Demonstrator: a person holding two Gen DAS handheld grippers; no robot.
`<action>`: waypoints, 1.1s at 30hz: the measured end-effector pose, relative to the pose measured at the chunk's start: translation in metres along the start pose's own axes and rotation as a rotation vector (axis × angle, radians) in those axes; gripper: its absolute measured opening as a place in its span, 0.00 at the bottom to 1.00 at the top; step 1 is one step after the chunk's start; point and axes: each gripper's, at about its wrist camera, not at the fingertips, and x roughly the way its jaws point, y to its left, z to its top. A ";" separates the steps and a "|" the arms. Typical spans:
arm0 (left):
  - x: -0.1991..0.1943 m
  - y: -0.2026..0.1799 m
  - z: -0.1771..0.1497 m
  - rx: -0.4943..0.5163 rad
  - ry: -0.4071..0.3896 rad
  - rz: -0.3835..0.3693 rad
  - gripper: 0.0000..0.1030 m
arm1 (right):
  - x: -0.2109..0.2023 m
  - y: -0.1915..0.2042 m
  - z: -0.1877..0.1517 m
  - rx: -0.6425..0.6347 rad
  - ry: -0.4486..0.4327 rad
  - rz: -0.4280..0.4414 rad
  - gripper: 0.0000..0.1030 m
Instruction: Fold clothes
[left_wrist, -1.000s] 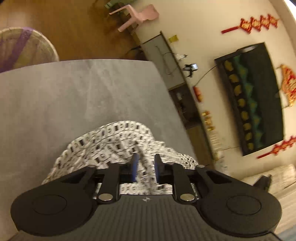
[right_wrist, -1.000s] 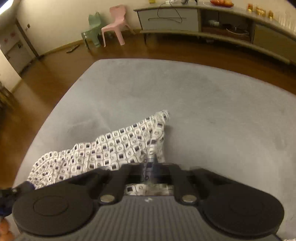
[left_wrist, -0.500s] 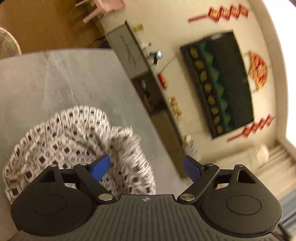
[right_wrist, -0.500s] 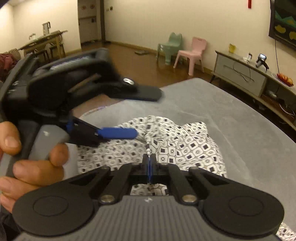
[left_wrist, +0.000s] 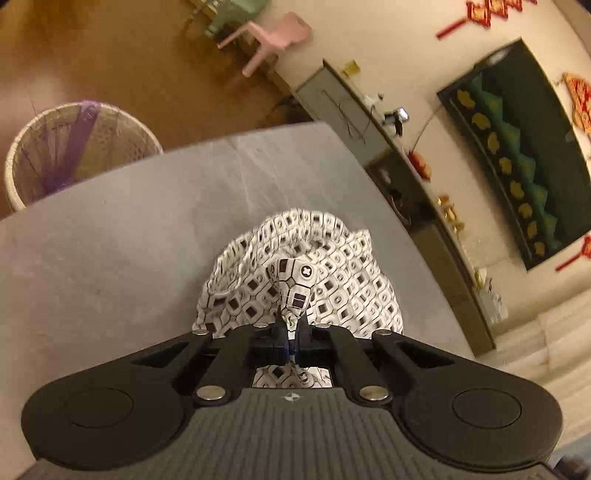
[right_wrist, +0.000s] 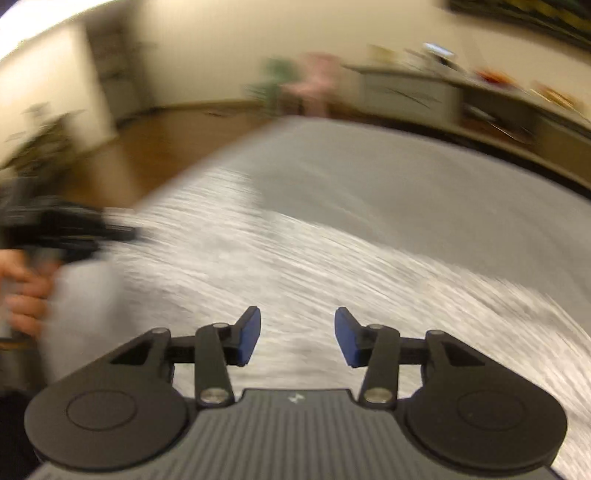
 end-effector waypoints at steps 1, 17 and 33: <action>0.000 -0.004 -0.001 0.005 -0.008 -0.006 0.01 | -0.009 -0.023 -0.009 0.055 0.004 -0.048 0.43; -0.013 -0.020 -0.014 0.096 -0.126 0.264 0.39 | -0.106 -0.209 -0.122 0.391 -0.008 -0.286 0.47; 0.121 -0.126 0.034 0.648 -0.032 0.380 0.74 | -0.064 -0.153 -0.020 0.246 -0.051 -0.094 0.56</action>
